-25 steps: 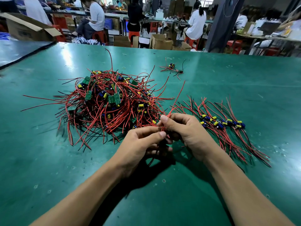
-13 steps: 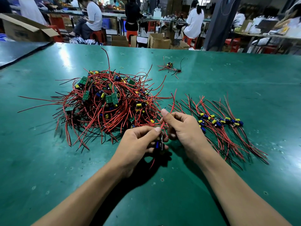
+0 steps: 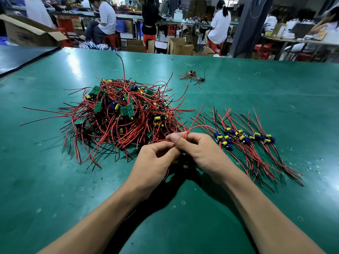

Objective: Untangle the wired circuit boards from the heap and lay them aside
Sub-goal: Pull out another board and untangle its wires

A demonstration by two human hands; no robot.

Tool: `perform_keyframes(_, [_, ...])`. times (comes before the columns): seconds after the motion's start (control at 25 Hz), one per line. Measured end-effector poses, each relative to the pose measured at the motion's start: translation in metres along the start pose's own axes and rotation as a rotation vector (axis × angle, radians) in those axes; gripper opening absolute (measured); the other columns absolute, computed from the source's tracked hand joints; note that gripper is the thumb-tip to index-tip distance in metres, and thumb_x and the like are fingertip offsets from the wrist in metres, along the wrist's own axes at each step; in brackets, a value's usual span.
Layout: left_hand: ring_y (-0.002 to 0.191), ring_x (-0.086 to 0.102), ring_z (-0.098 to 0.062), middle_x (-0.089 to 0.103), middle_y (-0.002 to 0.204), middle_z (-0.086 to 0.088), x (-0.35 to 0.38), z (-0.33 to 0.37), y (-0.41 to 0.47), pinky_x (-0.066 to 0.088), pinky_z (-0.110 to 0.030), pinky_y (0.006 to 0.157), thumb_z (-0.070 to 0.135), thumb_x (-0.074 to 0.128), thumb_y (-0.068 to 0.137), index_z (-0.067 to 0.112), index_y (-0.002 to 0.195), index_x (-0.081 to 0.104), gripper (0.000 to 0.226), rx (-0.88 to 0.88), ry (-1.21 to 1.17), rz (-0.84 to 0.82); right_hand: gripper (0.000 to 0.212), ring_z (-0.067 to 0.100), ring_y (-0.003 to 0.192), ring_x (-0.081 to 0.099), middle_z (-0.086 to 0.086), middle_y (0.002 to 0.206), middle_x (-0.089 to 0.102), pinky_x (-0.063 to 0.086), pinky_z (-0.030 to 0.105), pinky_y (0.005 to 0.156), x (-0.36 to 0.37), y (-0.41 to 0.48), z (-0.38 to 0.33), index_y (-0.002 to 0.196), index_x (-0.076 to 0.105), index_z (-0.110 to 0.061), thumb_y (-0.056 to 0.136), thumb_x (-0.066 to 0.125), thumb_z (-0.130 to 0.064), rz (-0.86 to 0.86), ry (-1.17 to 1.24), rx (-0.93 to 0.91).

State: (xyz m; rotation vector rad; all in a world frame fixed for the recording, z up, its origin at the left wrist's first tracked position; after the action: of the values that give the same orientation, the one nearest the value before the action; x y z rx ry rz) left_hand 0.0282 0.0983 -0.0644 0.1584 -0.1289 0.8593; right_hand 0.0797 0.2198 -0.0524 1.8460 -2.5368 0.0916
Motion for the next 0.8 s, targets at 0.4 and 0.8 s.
perform_keyframes(0.4, [0.053,0.063,-0.02,0.066,0.064,-0.009,0.003,-0.005,0.001,0.055,-0.027,0.054,0.003,0.062,0.093,0.003,0.079,0.067,0.015,-0.05,0.01,-0.004,0.041,-0.004,0.05,0.054,-0.018,0.052,0.059,0.038,0.011,0.052,-0.021,0.009,-0.003,0.087,0.079,-0.016,0.103,0.052,-0.043,0.263,-0.407,-0.119])
perform_keyframes(0.8, [0.056,0.064,-0.022,0.068,0.067,-0.012,0.001,-0.005,0.003,0.054,-0.027,0.057,0.006,0.064,0.091,0.005,0.08,0.068,0.012,-0.089,0.01,-0.044,0.061,0.005,0.034,0.019,-0.007,0.053,0.028,0.008,0.027,0.051,-0.035,0.012,-0.005,0.055,0.068,-0.019,0.099,0.044,-0.054,0.189,0.402,0.16])
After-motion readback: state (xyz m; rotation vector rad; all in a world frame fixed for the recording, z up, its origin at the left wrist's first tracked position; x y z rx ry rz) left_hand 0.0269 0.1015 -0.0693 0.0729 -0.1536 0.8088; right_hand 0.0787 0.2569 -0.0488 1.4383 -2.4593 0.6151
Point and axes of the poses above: each hand's wrist, its own y-axis towards the middle knuckle, its own x-axis out of the palm, z = x × y, the point moved 3 cm from there along y, towards the middle knuckle
